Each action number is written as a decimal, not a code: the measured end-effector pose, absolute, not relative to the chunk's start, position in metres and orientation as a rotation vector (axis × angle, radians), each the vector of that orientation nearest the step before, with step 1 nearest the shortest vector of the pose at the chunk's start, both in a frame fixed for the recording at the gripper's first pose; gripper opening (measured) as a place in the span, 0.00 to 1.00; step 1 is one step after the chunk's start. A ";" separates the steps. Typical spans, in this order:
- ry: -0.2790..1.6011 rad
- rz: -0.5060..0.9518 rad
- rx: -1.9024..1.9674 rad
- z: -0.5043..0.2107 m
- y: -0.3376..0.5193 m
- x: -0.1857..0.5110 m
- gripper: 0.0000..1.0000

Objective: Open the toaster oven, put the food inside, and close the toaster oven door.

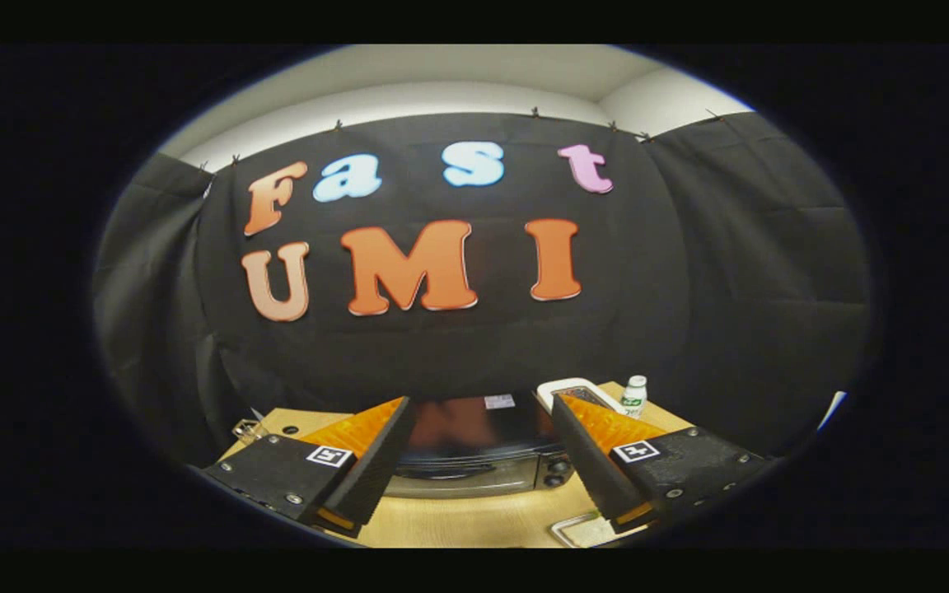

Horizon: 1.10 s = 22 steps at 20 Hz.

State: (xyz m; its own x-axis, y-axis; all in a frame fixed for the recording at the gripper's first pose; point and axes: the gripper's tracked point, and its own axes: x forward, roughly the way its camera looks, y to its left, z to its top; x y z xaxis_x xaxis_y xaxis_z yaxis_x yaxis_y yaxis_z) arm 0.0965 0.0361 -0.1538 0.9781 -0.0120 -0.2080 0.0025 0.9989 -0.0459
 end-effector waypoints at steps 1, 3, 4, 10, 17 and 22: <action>0.253 0.009 -0.057 -0.176 0.045 0.105 0.99; 0.336 0.036 -0.071 -0.218 0.056 0.118 0.99; 0.375 0.038 -0.082 -0.237 0.059 0.126 0.99; 0.473 0.075 -0.130 -0.283 0.077 0.145 0.99; 0.563 0.068 -0.127 -0.294 0.078 0.132 0.99; 0.589 0.070 -0.132 -0.294 0.075 0.119 1.00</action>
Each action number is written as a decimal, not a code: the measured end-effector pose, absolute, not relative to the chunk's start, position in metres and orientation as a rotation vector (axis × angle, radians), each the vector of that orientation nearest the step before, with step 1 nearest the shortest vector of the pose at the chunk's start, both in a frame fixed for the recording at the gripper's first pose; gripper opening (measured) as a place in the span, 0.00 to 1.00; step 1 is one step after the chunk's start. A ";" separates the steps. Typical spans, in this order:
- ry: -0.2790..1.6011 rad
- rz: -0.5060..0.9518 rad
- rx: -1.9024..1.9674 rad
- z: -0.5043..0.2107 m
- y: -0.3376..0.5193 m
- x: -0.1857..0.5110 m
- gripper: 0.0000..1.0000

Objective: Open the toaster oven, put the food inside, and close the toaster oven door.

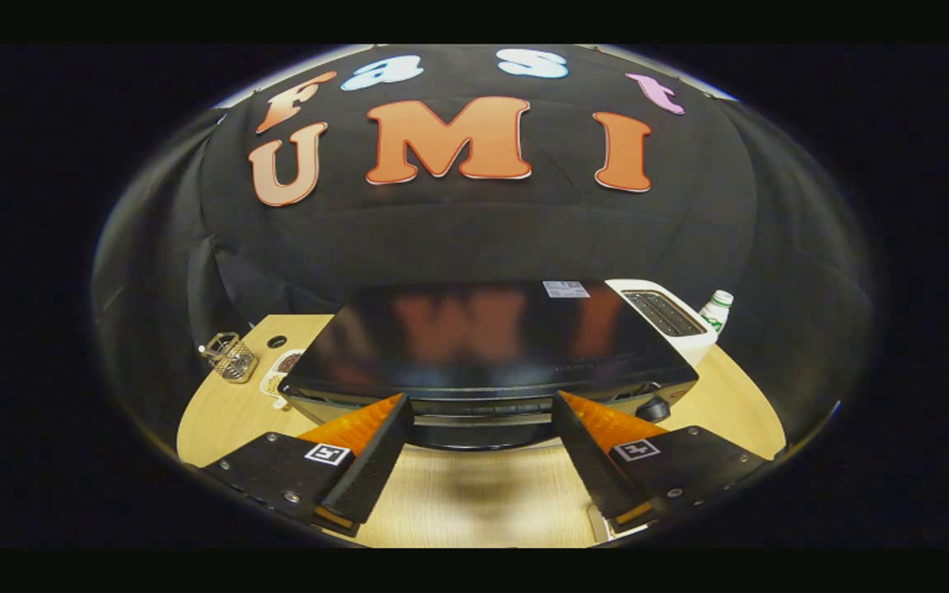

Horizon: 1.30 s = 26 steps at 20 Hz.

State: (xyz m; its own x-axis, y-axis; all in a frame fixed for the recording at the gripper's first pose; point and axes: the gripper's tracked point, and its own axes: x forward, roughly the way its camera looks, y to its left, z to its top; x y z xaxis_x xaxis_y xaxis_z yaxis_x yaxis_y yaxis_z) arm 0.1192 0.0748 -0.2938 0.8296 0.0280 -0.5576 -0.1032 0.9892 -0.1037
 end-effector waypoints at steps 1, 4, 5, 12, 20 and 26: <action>0.596 0.071 -0.134 -0.294 0.074 0.114 1.00; 0.608 0.071 -0.133 -0.295 0.071 0.095 1.00; 0.608 0.072 -0.133 -0.296 0.070 0.090 1.00; 0.682 0.066 -0.139 -0.318 0.059 0.036 0.99; 0.781 0.047 -0.114 -0.361 0.043 -0.017 0.99; 0.849 0.042 -0.062 -0.396 0.035 -0.043 0.99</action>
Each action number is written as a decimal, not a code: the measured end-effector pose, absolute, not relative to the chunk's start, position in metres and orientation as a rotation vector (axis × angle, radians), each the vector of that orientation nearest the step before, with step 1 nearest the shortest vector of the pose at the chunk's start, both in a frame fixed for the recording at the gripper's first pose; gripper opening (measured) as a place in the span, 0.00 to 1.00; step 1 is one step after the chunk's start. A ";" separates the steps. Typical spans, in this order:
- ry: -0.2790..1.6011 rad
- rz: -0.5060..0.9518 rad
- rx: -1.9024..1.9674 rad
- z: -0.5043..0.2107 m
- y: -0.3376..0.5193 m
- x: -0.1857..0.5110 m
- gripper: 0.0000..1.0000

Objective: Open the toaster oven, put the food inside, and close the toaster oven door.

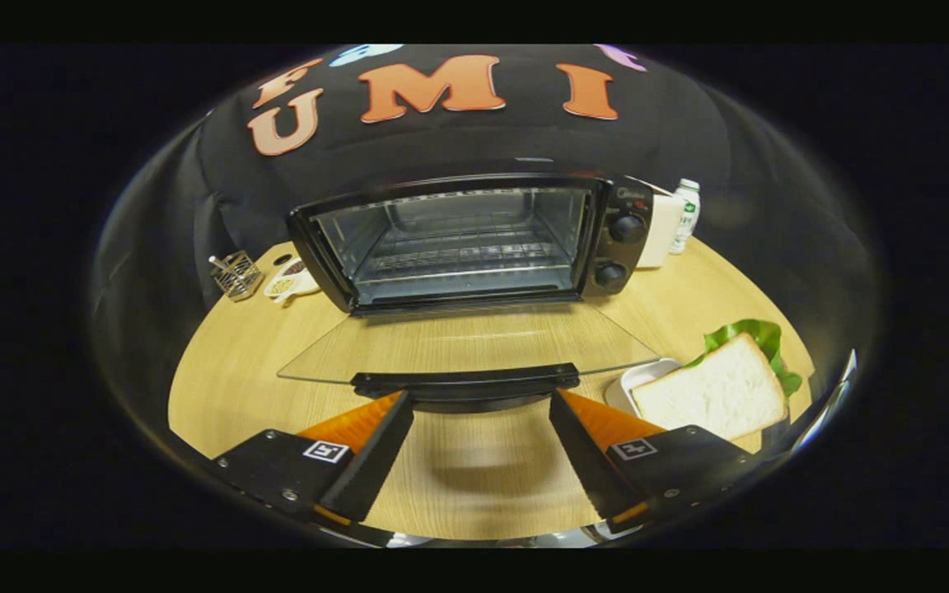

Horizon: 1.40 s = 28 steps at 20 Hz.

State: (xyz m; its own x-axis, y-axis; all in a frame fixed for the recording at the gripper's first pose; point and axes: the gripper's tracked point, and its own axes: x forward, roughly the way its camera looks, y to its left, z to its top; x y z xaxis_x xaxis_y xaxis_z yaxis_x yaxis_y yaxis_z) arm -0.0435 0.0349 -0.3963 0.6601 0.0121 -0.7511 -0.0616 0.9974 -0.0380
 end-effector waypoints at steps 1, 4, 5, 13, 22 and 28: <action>0.856 0.042 -0.065 -0.402 0.034 -0.045 0.99; 0.882 0.038 -0.072 -0.417 0.032 -0.049 0.99; 0.892 0.036 -0.072 -0.423 0.031 -0.052 0.99; 0.892 0.026 -0.031 -0.433 0.020 -0.051 1.00; 0.846 0.067 -0.014 -0.352 -0.045 -0.055 1.00; 0.909 0.099 -0.042 -0.308 -0.117 -0.035 1.00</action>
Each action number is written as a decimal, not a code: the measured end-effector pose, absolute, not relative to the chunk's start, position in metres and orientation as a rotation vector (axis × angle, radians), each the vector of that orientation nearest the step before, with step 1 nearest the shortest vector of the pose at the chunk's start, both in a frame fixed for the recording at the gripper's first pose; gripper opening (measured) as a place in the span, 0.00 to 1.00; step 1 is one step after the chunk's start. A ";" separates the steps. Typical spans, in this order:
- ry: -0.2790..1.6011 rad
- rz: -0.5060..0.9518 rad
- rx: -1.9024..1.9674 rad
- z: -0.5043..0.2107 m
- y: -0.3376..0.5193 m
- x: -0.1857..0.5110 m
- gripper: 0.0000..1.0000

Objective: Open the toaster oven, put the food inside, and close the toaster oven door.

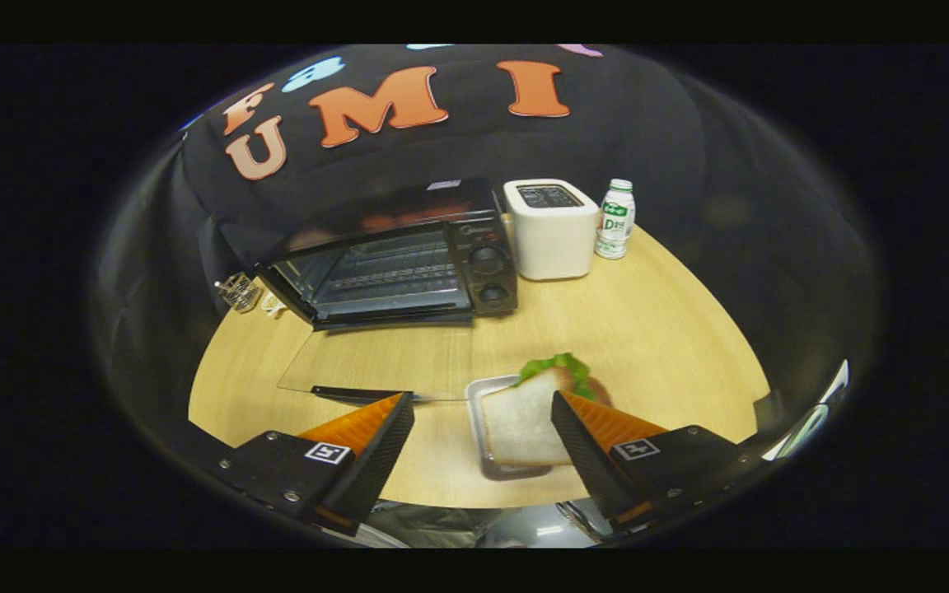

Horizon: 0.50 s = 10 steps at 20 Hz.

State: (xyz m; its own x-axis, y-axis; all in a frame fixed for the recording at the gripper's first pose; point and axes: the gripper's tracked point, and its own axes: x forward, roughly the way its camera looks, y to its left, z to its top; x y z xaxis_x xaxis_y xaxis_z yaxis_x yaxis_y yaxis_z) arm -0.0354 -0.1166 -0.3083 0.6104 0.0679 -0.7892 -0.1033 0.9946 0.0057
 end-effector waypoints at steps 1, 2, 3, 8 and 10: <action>0.934 0.111 -0.044 -0.307 -0.126 -0.032 0.99; 0.967 0.127 -0.038 -0.305 -0.134 -0.028 1.00; 0.998 0.146 -0.026 -0.305 -0.139 -0.025 0.99; 1.168 0.217 -0.011 -0.329 -0.165 -0.015 1.00; 1.233 0.251 -0.007 -0.342 -0.167 -0.019 1.00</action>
